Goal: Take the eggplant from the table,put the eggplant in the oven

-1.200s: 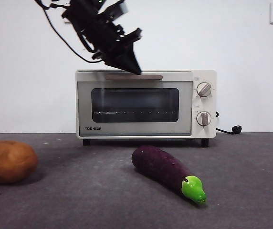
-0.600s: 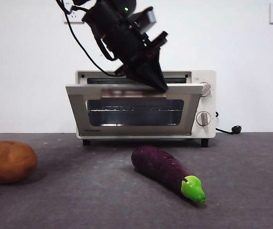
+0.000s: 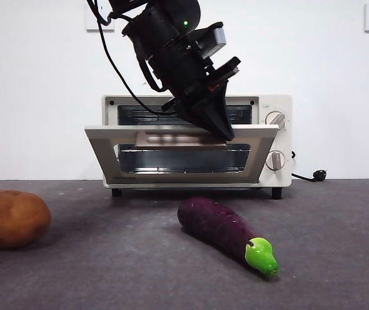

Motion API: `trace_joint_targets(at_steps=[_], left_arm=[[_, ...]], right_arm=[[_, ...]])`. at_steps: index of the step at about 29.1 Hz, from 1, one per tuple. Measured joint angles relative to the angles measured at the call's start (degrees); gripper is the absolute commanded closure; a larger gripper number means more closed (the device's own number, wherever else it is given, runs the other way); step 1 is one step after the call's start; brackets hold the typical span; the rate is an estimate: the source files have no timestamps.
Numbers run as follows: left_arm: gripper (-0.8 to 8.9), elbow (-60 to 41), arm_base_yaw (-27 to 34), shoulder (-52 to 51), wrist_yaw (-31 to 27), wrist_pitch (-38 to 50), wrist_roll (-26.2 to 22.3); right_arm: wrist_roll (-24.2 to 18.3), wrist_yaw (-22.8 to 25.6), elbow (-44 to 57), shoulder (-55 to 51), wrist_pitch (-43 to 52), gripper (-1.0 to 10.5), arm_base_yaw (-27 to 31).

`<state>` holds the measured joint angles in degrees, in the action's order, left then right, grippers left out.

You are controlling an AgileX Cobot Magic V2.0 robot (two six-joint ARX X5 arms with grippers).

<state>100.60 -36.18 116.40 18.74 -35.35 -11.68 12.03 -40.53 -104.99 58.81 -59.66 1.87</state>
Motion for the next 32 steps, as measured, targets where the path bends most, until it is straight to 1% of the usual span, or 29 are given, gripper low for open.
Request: trace_joint_targets(at_steps=[5, 11, 20, 25, 32], left_arm=[[8.19, 0.0, -0.5, 0.0, 3.9, 0.1, 1.3], [8.19, 0.0, -0.7, 0.0, 3.9, 0.1, 2.3], [8.19, -0.2, -0.3, -1.1, 3.7, 0.0, 2.3], [8.19, -0.5, 1.7, -8.6, 2.6, -0.2, 2.8], [8.19, -0.5, 6.0, -25.0, -1.9, 0.1, 5.4]], right_arm=[[0.0, 0.0, 0.0, 0.0, -0.4, 3.8, 0.0], [0.0, 0.0, 0.0, 0.0, -0.4, 3.8, 0.0], [0.0, 0.0, 0.0, 0.0, -0.7, 3.8, 0.0], [0.0, 0.0, 0.0, 0.0, -0.7, 3.8, -0.1], [0.0, 0.0, 0.0, 0.0, -0.7, 3.8, -0.7]])
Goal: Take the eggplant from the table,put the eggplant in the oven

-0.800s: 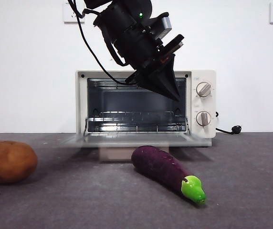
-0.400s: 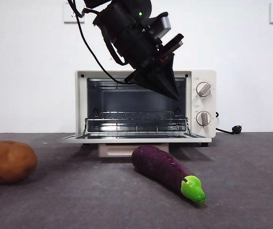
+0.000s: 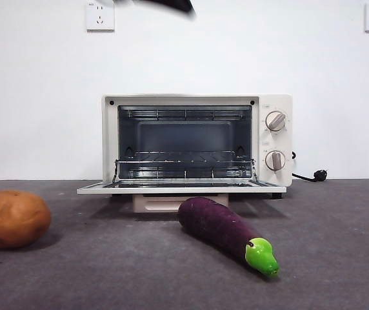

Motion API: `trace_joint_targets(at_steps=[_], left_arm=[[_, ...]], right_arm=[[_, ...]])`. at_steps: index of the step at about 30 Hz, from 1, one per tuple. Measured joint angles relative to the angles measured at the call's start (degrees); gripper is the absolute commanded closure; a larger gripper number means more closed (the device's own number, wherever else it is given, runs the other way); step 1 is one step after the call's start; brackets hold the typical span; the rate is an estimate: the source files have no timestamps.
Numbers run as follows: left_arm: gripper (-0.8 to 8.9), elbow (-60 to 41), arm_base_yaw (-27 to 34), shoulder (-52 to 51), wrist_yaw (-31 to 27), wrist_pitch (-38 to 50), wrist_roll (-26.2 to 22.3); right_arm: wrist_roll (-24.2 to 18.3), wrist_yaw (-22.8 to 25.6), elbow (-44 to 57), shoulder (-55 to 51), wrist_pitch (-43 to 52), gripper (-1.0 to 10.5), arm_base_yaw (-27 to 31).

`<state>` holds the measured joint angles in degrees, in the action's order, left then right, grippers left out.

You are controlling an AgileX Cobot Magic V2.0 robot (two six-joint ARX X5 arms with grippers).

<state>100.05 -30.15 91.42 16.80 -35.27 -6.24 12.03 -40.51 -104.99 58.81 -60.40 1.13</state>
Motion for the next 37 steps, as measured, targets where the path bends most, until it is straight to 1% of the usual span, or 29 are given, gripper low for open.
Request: trace_joint_targets(at_steps=[5, 8, 16, 22, 25, 28, 30, 32, 37], left_arm=[[8.19, 0.0, 2.5, -11.0, -4.2, -0.5, 1.0], [8.19, 0.0, 3.8, -17.4, -7.5, -2.5, 1.4], [8.19, 0.0, 5.0, -30.5, -18.5, -9.2, 1.4], [8.19, 0.0, 5.0, -35.1, -24.3, -12.7, 1.4], [8.19, 0.0, 5.0, -36.0, -25.6, -15.1, 1.4], [8.19, 0.0, 5.0, -36.0, -25.7, -16.4, 1.3], [8.19, 0.0, 5.0, -36.0, -25.7, -16.7, 1.3], [8.19, 0.0, 5.0, -35.8, -25.7, -16.7, 1.3], [8.19, 0.0, 5.0, -35.6, -25.7, -16.7, 1.3]], right_arm=[[0.0, 0.0, 0.0, 0.0, 0.0, 3.8, 0.0], [0.0, 0.0, 0.0, 0.0, 0.0, 3.8, 0.0], [0.0, 0.0, 0.0, 0.1, 0.0, 3.8, -0.3], [0.0, 0.0, 0.0, 1.0, -1.2, 3.8, -2.7], [0.0, 0.0, 0.0, 1.9, -1.5, 3.8, -4.4], [-0.1, 0.4, 0.0, 3.2, -2.0, 3.8, -6.0], [-0.6, 2.0, 0.0, 4.1, -3.6, 3.8, -7.5], [-1.6, 4.9, 0.0, 5.0, -6.1, 3.8, -9.4], [-4.7, 14.4, 0.0, 8.9, -12.5, 3.8, -16.1]])
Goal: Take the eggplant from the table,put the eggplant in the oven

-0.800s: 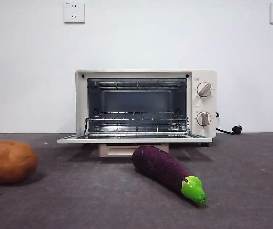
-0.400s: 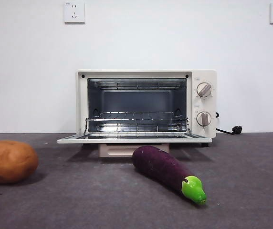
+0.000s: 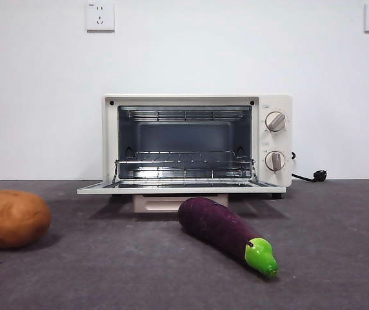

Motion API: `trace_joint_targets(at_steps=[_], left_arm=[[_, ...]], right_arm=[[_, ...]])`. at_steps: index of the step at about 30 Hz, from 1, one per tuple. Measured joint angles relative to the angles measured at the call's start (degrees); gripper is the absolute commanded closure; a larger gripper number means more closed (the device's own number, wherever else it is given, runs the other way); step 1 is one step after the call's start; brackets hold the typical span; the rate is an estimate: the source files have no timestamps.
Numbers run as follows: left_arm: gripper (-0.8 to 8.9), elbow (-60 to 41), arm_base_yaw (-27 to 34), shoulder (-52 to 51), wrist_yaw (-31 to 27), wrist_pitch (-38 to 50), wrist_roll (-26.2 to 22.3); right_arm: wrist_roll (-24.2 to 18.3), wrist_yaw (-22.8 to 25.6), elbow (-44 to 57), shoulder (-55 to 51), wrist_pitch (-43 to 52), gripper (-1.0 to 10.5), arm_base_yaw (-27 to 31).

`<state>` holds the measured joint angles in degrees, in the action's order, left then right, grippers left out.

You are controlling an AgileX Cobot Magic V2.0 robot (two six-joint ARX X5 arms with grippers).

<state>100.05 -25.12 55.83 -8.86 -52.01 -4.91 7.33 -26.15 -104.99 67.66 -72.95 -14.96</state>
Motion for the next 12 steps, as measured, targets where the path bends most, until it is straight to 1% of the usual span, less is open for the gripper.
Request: trace_joint_targets(at_steps=[7, 9, 12], left_arm=[[8.19, 0.0, 0.0, 0.0, 0.0, 0.0, -0.2], [8.19, 0.0, 0.0, 0.1, 0.0, 0.0, -0.5], [8.19, 0.0, 0.0, 0.2, 0.0, -0.2, -1.0]], right_arm=[[-2.8, 9.1, 0.0, 9.4, -3.9, 3.8, -11.3], [-3.4, 12.7, 0.0, 12.9, -4.5, 3.8, -14.6], [-3.9, 17.6, 0.3, 17.6, -4.5, 3.8, -17.6]])
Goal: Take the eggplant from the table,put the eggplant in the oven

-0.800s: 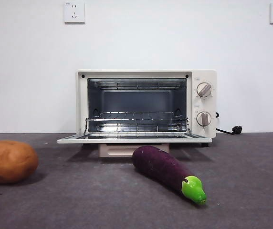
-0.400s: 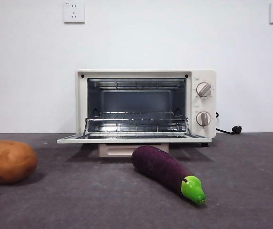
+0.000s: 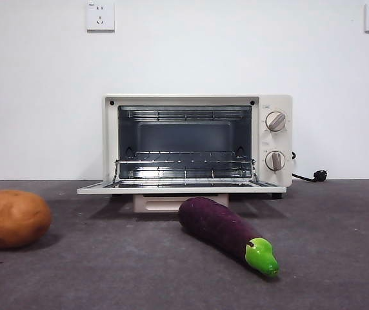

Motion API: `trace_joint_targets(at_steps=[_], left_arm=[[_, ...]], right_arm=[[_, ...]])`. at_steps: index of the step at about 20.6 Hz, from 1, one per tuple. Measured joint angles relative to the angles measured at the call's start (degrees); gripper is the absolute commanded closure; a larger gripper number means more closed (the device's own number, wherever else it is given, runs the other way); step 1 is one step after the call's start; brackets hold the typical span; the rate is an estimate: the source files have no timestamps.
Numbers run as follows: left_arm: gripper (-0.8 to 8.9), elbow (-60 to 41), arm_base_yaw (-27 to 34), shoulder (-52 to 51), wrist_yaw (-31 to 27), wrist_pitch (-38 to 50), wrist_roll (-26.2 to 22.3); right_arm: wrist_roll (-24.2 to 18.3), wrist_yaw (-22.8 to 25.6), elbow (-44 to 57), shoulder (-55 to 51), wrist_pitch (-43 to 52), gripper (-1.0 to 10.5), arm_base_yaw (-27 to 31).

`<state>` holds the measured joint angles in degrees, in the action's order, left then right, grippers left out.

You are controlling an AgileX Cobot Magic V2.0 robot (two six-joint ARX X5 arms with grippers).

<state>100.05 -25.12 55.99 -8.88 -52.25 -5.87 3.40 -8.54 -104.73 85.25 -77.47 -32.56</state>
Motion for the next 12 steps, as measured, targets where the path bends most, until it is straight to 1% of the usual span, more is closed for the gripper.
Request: trace_joint_targets(at_steps=[4, 7, 9, 12], left_arm=[[8.19, 0.0, 0.0, 0.0, -0.2, -0.9, -0.6], [8.19, 0.0, 0.0, 0.0, -1.5, -1.6, -1.2], [8.19, 0.0, 0.0, 0.0, -1.5, -2.2, -1.6], [8.19, 0.0, 0.0, 0.0, -1.6, -2.7, -1.7]], right_arm=[[-0.2, 2.2, 1.2, 4.0, 0.0, 3.8, -2.7], [-0.2, 4.5, 3.3, 6.3, 0.2, 3.8, -4.2], [-0.2, 4.7, 6.1, 7.6, 1.8, 3.8, -4.9], [0.7, 4.9, 14.2, 8.9, 8.3, 3.8, -6.0]])
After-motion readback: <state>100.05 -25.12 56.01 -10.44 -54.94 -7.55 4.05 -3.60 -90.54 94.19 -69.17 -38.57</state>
